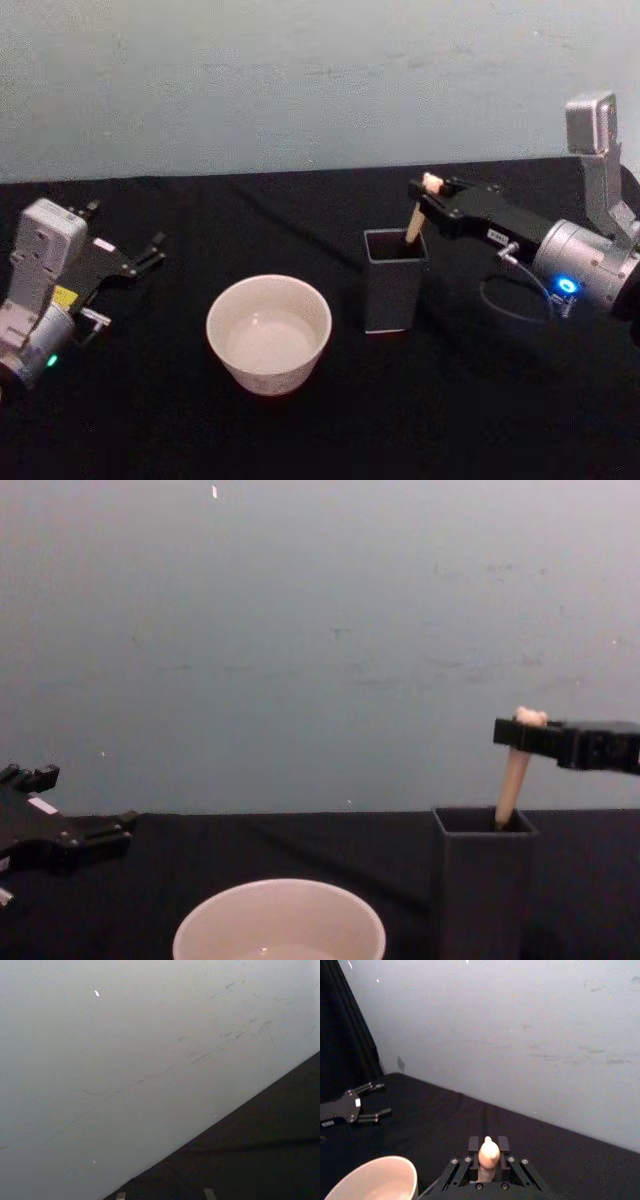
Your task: Pick up the stirring spoon with one hand, stir inside the cup, then place it back in its original position.
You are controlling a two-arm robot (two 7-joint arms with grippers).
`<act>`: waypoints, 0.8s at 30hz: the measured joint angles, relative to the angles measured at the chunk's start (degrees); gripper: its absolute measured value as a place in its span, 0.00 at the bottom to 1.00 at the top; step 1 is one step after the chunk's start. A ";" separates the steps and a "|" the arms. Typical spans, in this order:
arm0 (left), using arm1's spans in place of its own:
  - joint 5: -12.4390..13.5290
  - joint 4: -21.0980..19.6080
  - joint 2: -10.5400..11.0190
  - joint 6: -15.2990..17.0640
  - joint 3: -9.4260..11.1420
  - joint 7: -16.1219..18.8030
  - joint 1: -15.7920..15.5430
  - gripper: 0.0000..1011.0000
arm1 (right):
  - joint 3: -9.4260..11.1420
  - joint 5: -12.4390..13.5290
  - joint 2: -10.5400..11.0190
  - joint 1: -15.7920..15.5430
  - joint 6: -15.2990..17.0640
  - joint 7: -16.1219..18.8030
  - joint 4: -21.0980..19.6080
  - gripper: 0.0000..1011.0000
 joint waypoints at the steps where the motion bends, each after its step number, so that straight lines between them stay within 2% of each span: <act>1: 0.01 0.00 0.00 0.00 0.00 0.00 0.00 0.99 | 0.04 0.14 0.01 0.08 -0.09 -0.06 -0.07 0.22; 24: 0.00 0.00 0.00 0.00 0.00 0.00 0.00 0.99 | 1.47 4.73 -0.27 1.98 -2.21 -1.83 -3.35 0.22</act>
